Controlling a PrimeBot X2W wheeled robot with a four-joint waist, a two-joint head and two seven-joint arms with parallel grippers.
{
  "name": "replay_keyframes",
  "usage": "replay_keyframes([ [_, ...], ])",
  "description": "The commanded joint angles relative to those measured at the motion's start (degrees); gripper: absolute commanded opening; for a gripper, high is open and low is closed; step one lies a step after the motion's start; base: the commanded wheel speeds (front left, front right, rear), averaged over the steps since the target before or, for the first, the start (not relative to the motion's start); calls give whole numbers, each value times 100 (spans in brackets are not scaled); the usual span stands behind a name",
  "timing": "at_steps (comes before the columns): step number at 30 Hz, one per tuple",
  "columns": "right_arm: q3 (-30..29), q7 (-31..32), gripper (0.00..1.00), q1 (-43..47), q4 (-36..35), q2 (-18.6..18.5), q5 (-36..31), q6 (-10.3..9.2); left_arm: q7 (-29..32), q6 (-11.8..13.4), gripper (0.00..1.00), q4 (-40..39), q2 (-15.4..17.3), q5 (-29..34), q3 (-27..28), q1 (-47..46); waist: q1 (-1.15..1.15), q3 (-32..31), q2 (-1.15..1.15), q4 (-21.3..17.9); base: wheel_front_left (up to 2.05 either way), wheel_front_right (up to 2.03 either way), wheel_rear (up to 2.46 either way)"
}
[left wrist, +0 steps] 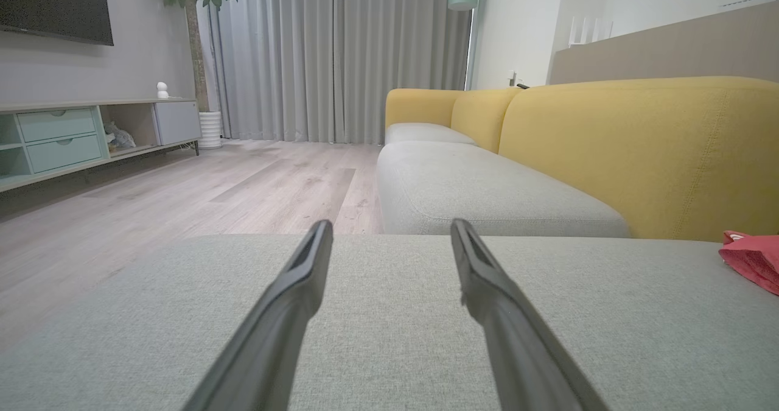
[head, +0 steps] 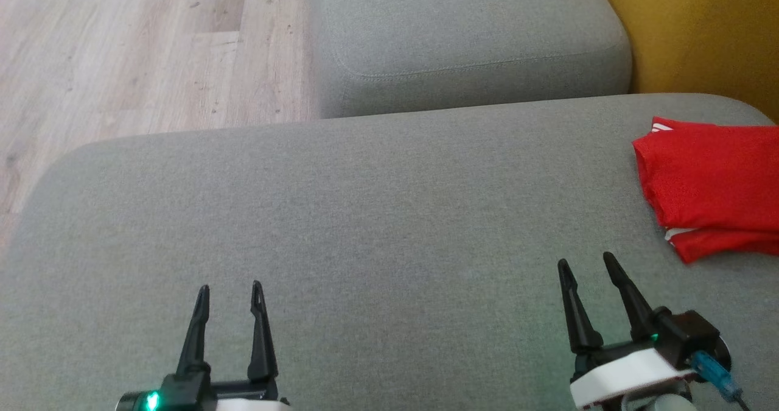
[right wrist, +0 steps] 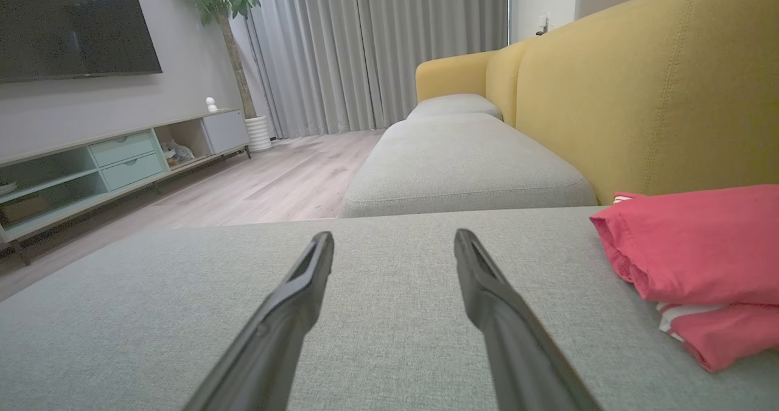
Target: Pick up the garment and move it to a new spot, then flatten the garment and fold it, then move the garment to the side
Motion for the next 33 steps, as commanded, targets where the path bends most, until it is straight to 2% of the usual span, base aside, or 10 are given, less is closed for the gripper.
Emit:
replay_keyframes([
  [1,87,-62,100,-93,-227,25,-53,-5,-29,15,100,-183,-17,17,227,-161,0,-12,0,-17,0,0,0],
  [11,21,-62,100,-101,-273,81,-55,-5,-29,1,100,-103,-17,39,207,-121,0,-27,0,-101,0,0,0],
  [12,-93,0,0,86,-54,70,-32,0,0,-2,0,64,0,22,10,73,0,-27,0,-104,0,0,0],
  [16,-84,10,0,131,151,69,-4,0,3,-4,0,267,-1,-5,-17,143,1,-25,0,-106,0,0,0],
  [33,-195,233,0,-17,134,18,1197,-1,219,-239,0,346,68,-1219,161,-61,1,36,0,-96,0,0,0],
])
